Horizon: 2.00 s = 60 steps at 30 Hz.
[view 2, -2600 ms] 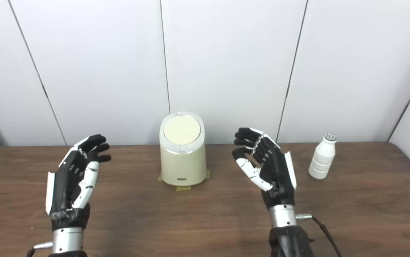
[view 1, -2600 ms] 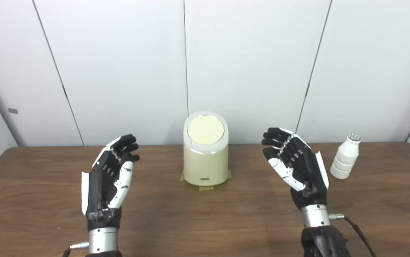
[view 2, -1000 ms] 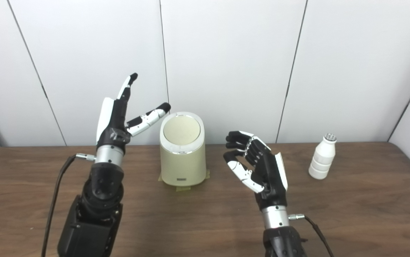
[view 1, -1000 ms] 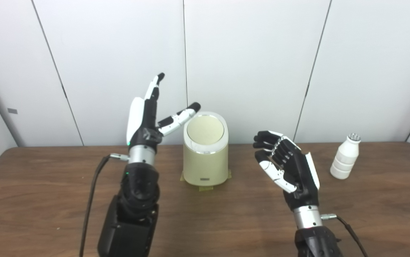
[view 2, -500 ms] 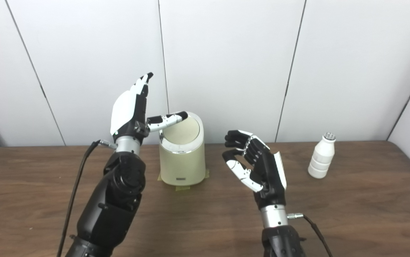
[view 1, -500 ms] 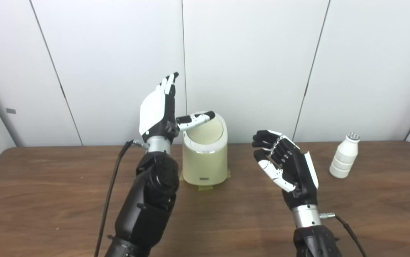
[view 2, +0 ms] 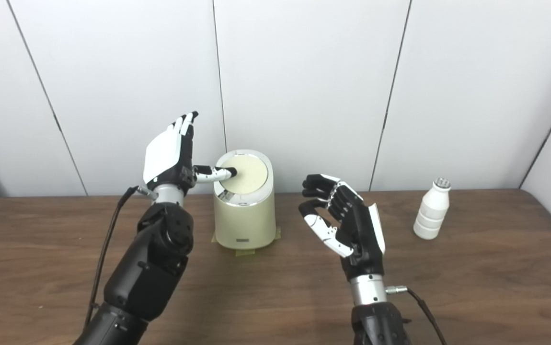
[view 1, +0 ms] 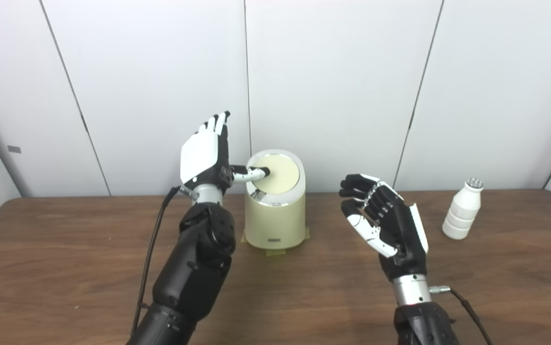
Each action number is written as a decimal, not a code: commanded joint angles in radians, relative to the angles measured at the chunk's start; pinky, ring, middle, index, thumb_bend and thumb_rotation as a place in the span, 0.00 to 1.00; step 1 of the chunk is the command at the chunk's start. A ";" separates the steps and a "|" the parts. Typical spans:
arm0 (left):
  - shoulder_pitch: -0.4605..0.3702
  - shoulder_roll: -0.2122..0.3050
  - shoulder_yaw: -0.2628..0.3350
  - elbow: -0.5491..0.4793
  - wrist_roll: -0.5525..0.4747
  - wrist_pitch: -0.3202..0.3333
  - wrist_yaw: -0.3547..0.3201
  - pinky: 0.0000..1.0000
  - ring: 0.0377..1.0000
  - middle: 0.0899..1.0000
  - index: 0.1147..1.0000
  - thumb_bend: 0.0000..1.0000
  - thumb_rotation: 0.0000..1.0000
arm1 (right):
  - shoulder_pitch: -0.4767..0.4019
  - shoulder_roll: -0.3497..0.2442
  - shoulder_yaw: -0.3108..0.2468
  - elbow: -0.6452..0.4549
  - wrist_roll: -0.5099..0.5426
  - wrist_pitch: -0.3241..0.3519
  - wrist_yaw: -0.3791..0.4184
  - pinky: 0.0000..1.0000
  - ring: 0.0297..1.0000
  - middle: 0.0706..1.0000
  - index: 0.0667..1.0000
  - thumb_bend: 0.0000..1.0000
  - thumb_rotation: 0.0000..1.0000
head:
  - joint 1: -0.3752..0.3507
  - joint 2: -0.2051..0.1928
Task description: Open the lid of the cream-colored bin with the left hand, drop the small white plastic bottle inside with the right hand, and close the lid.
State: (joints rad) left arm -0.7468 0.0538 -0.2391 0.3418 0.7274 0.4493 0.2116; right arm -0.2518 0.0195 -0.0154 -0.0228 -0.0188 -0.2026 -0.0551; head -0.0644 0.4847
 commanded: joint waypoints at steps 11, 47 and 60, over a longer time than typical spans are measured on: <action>-0.065 0.008 -0.014 0.014 0.017 -0.002 0.027 1.00 1.00 1.00 1.00 0.92 0.39 | -0.036 0.006 0.000 -0.035 -0.004 -0.026 -0.005 0.57 0.65 0.65 0.62 0.34 0.34 | -0.007 0.001; -0.063 0.005 -0.052 0.139 0.056 0.020 -0.009 1.00 1.00 1.00 1.00 0.98 0.21 | -0.041 0.021 0.003 -0.048 -0.022 -0.016 -0.015 0.55 0.63 0.64 0.61 0.34 0.31 | -0.019 0.009; -0.057 0.001 -0.016 0.208 0.162 0.020 -0.043 1.00 1.00 1.00 1.00 0.94 0.01 | -0.039 0.018 0.004 -0.055 -0.029 -0.006 -0.019 0.55 0.63 0.63 0.61 0.34 0.32 | -0.018 0.012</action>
State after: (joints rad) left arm -0.7834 0.0486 -0.2539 0.5244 0.8497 0.4542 0.1914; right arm -0.2518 0.0359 -0.0123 -0.0393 -0.0489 -0.1973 -0.0752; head -0.0813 0.4955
